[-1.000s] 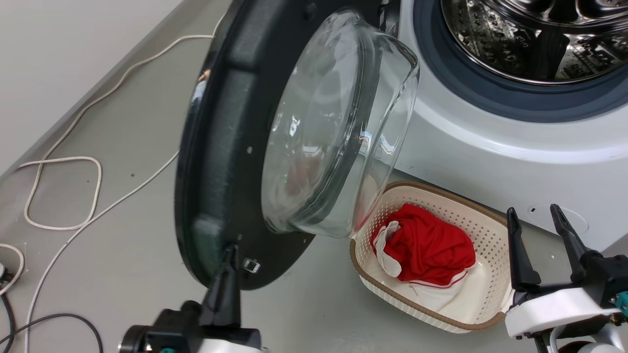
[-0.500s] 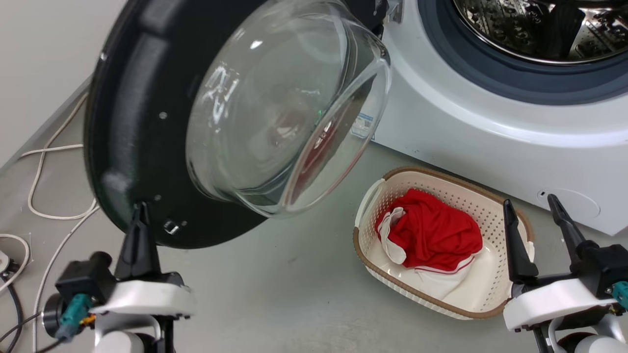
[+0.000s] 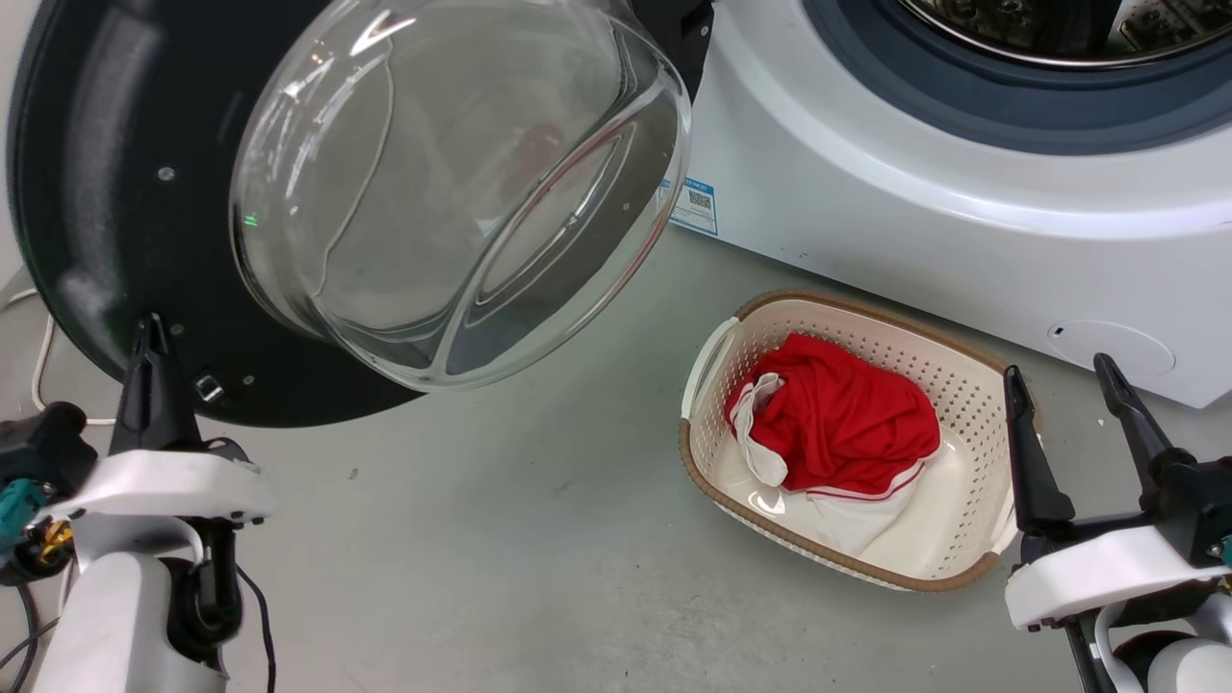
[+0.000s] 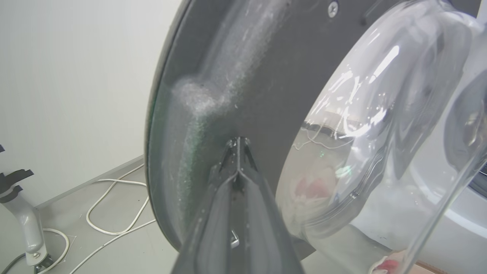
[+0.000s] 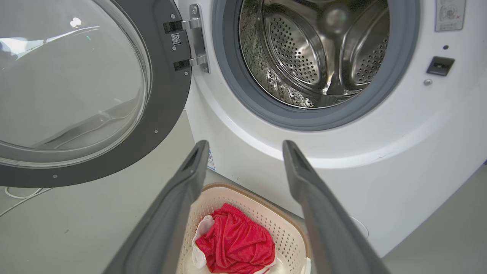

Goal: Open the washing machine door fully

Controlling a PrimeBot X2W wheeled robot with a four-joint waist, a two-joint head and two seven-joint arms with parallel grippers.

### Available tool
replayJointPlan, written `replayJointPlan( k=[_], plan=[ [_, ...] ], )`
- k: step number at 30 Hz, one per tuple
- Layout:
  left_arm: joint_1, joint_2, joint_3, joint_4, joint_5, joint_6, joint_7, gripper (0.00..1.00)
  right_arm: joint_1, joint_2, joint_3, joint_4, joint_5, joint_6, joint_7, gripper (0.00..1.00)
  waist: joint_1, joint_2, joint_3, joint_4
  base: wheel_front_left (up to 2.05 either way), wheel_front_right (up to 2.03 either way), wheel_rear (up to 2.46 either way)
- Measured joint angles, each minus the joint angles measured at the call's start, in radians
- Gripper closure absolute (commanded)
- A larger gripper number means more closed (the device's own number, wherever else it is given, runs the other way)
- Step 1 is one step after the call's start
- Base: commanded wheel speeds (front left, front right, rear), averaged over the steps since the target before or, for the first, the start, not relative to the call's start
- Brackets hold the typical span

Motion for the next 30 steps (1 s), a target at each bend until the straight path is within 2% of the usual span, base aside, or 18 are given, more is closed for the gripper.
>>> replayJointPlan(
  k=[11, 17, 22, 30],
  plan=[
    [-0.144, 0.021, 0.081, 0.201, 0.026, -0.098, -0.003, 1.0, -0.024, -0.009, 0.002, -0.004, 0.002, 0.0, 0.0, 0.0, 0.0, 0.0, 0.028, -0.015, 0.0, 0.0, 0.0],
    [-0.194, 0.03, 0.138, 0.282, 0.057, -0.132, -0.003, 1.0, -0.025, -0.01, 0.003, 0.014, 0.005, 0.0, -0.011, 0.0, 0.0, 0.0, 0.026, -0.03, 0.0, 0.0, 0.0],
    [-0.154, 0.013, 0.172, 0.233, 0.109, -0.122, -0.003, 1.0, -0.025, -0.001, 0.001, 0.034, 0.011, 0.0, -0.036, 0.0, -0.0001, 0.0, 0.002, -0.041, 0.0, 0.0, 0.0],
    [0.028, -0.079, 0.186, 0.029, 0.209, -0.097, -0.003, 1.0, -0.024, 0.022, 0.0, 0.073, 0.014, 0.0, -0.073, 0.0, -0.0001, 0.0, -0.059, -0.066, 0.0, 0.0, 0.0]
  ],
)
